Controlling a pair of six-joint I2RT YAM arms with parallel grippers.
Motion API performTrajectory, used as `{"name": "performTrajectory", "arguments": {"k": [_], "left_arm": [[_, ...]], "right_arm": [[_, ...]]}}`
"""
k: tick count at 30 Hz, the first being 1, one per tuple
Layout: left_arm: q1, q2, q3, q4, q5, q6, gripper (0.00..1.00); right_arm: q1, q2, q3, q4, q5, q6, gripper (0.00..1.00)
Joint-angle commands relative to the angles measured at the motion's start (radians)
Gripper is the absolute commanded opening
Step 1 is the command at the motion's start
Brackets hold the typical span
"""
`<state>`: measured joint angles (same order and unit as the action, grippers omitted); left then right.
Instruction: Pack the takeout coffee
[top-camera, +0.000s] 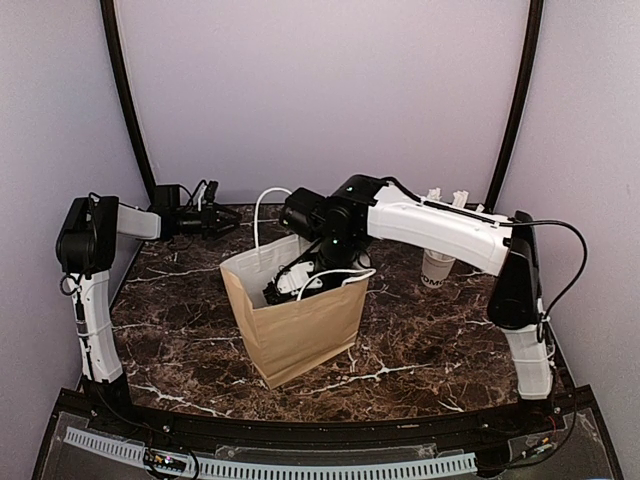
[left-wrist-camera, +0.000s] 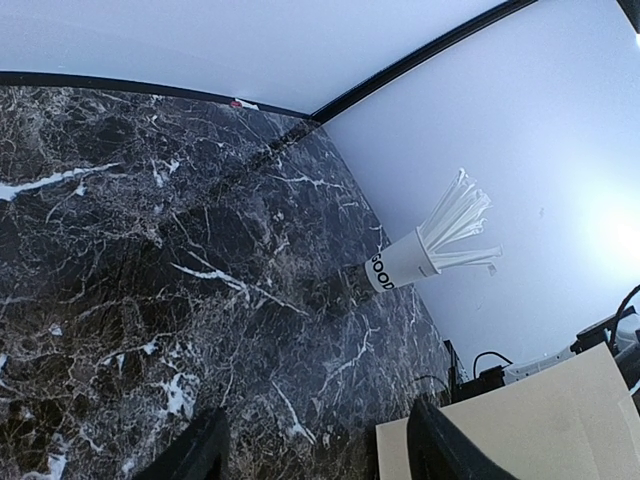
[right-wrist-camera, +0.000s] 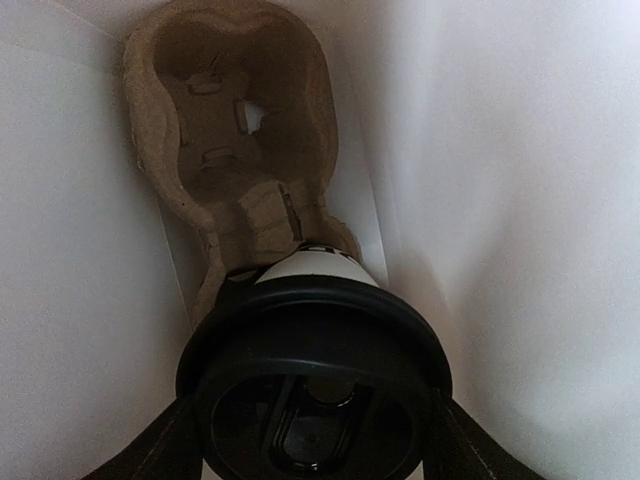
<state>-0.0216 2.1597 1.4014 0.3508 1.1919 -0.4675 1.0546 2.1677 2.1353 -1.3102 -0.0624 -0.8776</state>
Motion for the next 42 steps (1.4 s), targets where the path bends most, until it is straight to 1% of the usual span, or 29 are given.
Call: {"name": "performTrajectory", "arguments": {"k": [1, 6, 9, 13, 16, 19, 21, 23, 27, 29, 33, 42], "left_arm": [[0.005, -0.069, -0.019, 0.036, 0.024, -0.013, 0.64], [0.005, -0.072, -0.02, 0.045, 0.025, -0.022, 0.64], [0.005, -0.078, -0.023, 0.052, 0.027, -0.024, 0.64], [0.003, -0.086, -0.029, 0.062, 0.029, -0.031, 0.64], [0.003, -0.091, -0.031, 0.07, 0.032, -0.036, 0.64], [0.003, -0.095, -0.032, 0.073, 0.033, -0.041, 0.64], [0.002, -0.099, -0.034, 0.074, 0.034, -0.043, 0.64], [0.002, -0.104, -0.037, 0.077, 0.033, -0.042, 0.64], [-0.001, -0.113, -0.043, 0.077, 0.028, -0.038, 0.64], [-0.001, -0.116, -0.042, 0.072, 0.029, -0.04, 0.63], [-0.003, -0.128, -0.052, 0.071, 0.032, -0.032, 0.63], [-0.024, -0.142, -0.054, -0.017, 0.025, 0.058, 0.63]], "right_arm": [[-0.009, 0.131, -0.079, -0.109, -0.08, 0.015, 0.4], [-0.018, 0.17, -0.06, -0.109, -0.065, 0.011, 0.42], [-0.015, 0.193, -0.033, -0.11, -0.053, 0.022, 0.45], [0.015, 0.185, -0.023, -0.111, 0.017, 0.03, 0.46], [0.042, 0.15, -0.071, -0.111, 0.056, 0.03, 0.45], [0.051, 0.129, -0.118, -0.111, 0.052, 0.03, 0.46], [0.05, 0.135, -0.122, -0.109, 0.058, 0.037, 0.47], [0.046, 0.142, -0.086, -0.11, 0.059, 0.048, 0.5], [0.047, 0.132, 0.029, -0.109, 0.089, 0.054, 0.61], [0.048, 0.118, 0.068, -0.11, 0.109, 0.052, 0.63], [0.047, 0.082, 0.093, -0.108, 0.129, 0.049, 0.67], [0.048, 0.019, 0.127, -0.107, 0.079, 0.074, 0.87]]}}
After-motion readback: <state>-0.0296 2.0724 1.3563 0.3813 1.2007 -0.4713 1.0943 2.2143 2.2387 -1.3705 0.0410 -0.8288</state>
